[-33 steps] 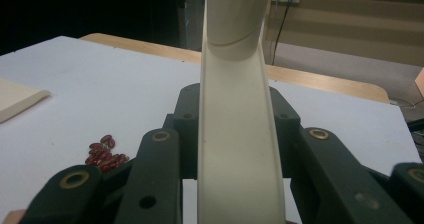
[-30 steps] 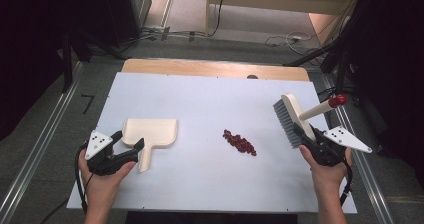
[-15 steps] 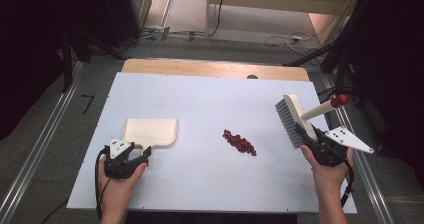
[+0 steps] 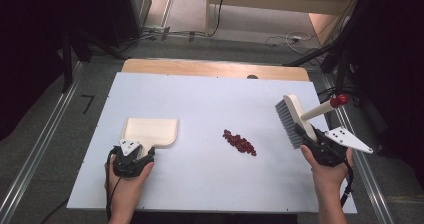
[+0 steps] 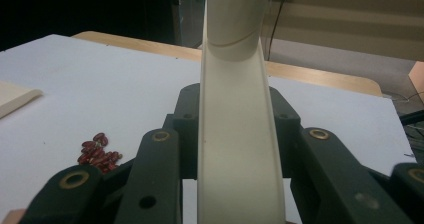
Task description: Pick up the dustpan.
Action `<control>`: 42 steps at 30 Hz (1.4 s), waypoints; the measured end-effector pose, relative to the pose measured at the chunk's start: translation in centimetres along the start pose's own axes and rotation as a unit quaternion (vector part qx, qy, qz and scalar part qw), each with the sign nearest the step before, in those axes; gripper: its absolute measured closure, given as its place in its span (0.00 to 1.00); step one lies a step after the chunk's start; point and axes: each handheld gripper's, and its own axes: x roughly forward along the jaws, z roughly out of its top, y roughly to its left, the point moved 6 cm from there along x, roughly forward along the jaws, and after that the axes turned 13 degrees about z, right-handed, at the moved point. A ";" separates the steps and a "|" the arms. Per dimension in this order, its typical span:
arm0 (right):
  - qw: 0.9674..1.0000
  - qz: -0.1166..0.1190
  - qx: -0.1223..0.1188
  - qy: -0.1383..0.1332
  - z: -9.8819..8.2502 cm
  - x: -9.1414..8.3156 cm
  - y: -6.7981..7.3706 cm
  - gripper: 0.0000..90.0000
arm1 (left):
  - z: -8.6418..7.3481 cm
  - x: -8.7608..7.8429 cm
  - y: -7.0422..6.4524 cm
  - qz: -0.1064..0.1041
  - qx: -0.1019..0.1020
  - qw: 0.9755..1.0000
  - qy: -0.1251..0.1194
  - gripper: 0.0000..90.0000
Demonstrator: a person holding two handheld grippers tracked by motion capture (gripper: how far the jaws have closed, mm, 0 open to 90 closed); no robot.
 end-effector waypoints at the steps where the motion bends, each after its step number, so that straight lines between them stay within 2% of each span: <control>1: 1.000 0.000 0.000 0.000 0.0 0.0 0.0 0.72 | 0.0 0.0 -0.1 0.007 0.004 1.000 -0.002 0.52; 5: 1.000 -0.001 0.000 0.002 -0.1 0.0 -0.1 0.72 | 0.0 0.1 -0.4 0.026 0.011 1.000 -0.002 0.58; 7: 1.000 -0.001 0.000 0.002 -0.1 0.1 -0.1 0.72 | 0.0 0.1 -0.3 0.032 0.008 0.999 -0.001 0.63; 10: 1.000 -0.001 0.000 0.003 -0.2 0.1 0.0 0.72 | 0.0 0.2 -0.3 0.035 0.004 0.999 0.000 0.71; 12: 1.000 0.000 0.001 0.004 -0.2 0.2 0.0 0.72 | 0.0 0.2 -0.2 0.034 0.005 0.999 0.000 0.72; 18: 1.000 0.003 -0.002 0.007 -0.3 0.4 0.1 0.72 | 0.1 0.2 0.0 0.020 0.013 1.000 -0.004 0.73; 21: 1.000 0.003 -0.005 0.007 -0.3 0.4 0.2 0.72 | 0.1 0.1 0.1 0.004 0.028 1.000 -0.007 0.73; 26: 1.000 0.002 -0.002 0.004 -0.2 0.3 0.1 0.72 | 0.4 -0.2 0.0 -0.003 0.047 0.999 -0.022 0.73; 34: 1.000 0.002 -0.002 0.003 -0.2 0.2 0.0 0.72 | 2.0 -1.6 0.2 -0.022 0.073 0.996 -0.056 0.73; 39: 1.000 0.002 0.000 0.004 -0.2 0.2 0.0 0.72 | 2.5 -2.1 -0.1 -0.040 0.097 0.993 -0.061 0.73; 42: 1.000 0.001 0.000 0.004 -0.2 0.1 -0.1 0.72 | 2.8 -2.3 -0.4 -0.054 0.102 0.991 -0.066 0.73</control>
